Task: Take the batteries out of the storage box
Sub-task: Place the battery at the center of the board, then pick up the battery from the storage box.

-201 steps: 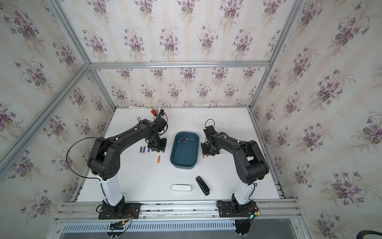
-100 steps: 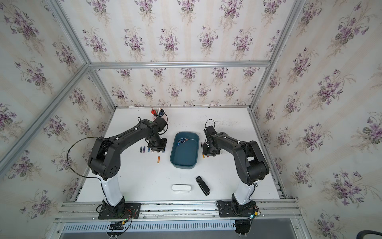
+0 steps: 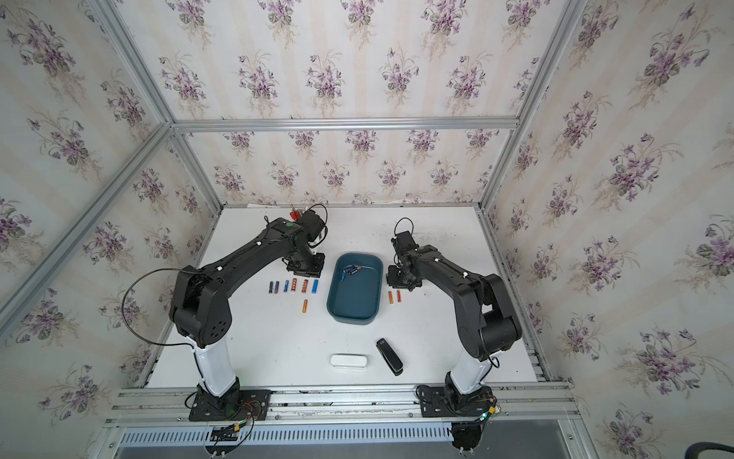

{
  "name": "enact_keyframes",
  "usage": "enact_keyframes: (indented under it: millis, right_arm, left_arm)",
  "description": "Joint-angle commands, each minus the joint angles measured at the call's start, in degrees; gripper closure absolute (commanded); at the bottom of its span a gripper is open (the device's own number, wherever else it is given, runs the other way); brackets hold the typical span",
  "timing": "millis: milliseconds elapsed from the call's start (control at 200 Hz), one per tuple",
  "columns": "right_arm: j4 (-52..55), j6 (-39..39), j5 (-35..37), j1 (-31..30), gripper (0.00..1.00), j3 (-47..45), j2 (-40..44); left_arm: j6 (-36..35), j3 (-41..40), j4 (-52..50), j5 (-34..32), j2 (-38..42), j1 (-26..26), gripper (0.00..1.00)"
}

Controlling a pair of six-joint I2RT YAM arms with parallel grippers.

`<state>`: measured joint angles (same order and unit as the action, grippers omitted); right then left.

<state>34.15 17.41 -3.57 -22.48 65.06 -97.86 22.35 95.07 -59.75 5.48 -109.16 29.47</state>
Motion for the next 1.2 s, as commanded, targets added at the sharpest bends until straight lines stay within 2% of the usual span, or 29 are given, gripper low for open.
enact_keyframes:
  millis: [0, 185, 400, 724, 939, 1194]
  right_arm:
    - [1.8, 0.0, 0.9, 0.0, 0.72, 1.7, 0.9]
    - [3.3, -0.2, 1.4, 0.0, 0.71, 3.9, 1.5]
    - [3.9, -0.3, 1.6, 0.4, 0.71, 3.8, 2.3]
    - [4.2, -1.1, 1.2, 2.6, 0.71, 3.4, 2.1]
    - [4.7, -1.5, 1.2, 3.7, 0.71, 3.7, 1.9]
    - [5.2, -2.0, 1.2, 4.4, 0.71, 3.8, 1.9]
  left_arm:
    - [-2.5, 3.8, -2.7, -4.1, -2.0, 2.2, 0.64]
    - [-4.2, 12.5, -4.1, -4.9, -8.5, 5.9, 0.62]
    - [-6.4, 21.3, -5.1, -4.2, -16.2, 7.8, 0.59]
    - [-10.7, 23.5, 2.7, -0.4, -21.2, 7.9, 0.54]
    - [-11.3, 27.3, 3.1, 2.0, -25.5, 7.9, 0.52]
    - [-11.6, 28.0, 4.1, 1.4, -27.7, 7.8, 0.52]
